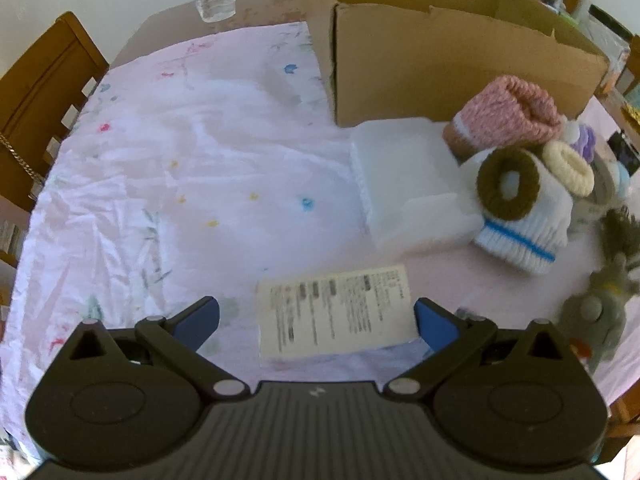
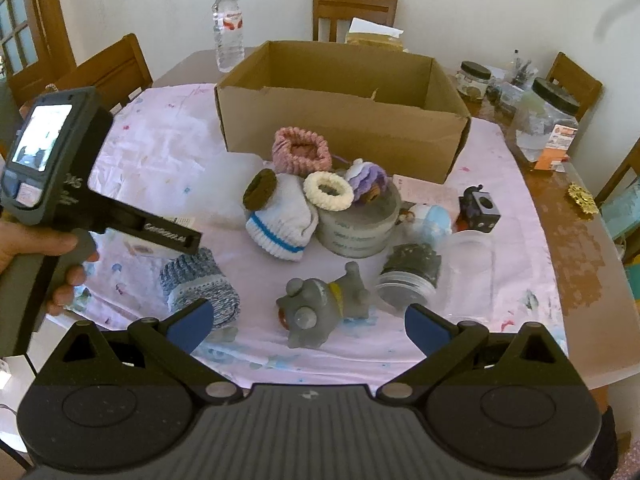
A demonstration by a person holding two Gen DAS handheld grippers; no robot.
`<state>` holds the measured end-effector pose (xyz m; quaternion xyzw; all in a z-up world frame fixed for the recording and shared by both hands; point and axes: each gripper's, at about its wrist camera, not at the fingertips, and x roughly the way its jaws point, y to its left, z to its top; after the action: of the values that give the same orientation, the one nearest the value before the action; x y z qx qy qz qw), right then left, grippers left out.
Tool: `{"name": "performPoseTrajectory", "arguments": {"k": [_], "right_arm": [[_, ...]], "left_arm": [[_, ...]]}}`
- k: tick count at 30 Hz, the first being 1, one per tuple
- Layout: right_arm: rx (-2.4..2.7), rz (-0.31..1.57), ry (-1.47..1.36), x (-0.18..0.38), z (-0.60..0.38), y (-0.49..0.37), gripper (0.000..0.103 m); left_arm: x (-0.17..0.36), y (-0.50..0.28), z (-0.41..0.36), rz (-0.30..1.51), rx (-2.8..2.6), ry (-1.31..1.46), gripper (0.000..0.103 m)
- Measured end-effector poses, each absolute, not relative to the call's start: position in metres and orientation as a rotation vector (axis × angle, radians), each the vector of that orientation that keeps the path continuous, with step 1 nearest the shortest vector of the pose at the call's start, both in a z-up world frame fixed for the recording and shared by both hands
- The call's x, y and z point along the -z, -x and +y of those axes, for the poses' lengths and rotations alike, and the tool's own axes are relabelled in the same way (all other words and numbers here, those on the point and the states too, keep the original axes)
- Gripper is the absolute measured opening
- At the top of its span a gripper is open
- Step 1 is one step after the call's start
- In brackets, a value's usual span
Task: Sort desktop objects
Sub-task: 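Grasp the white medicine box with the left tool while the right tool grasps the grey sock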
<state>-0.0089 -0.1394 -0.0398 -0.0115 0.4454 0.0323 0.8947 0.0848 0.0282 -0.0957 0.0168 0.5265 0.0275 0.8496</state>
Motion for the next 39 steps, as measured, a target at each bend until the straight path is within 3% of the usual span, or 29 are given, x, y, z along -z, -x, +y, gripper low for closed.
{"name": "performPoseTrajectory", "arguments": {"k": [31, 34, 39], "right_arm": [[-0.409, 0.977, 0.24, 0.094, -0.055, -0.042, 0.103], [-0.418, 0.988, 0.24, 0.098, -0.055, -0.048, 0.094], [-0.432, 1.026, 0.248, 0.105, -0.057, -0.054, 0.081]], "left_arm": [[0.107, -0.074, 0.063, 1.054, 0.16, -0.024, 0.094], [0.106, -0.074, 0.064, 1.042, 0.167, -0.028, 0.082], [0.105, -0.075, 0.064, 1.042, 0.189, -0.04, 0.079]]}}
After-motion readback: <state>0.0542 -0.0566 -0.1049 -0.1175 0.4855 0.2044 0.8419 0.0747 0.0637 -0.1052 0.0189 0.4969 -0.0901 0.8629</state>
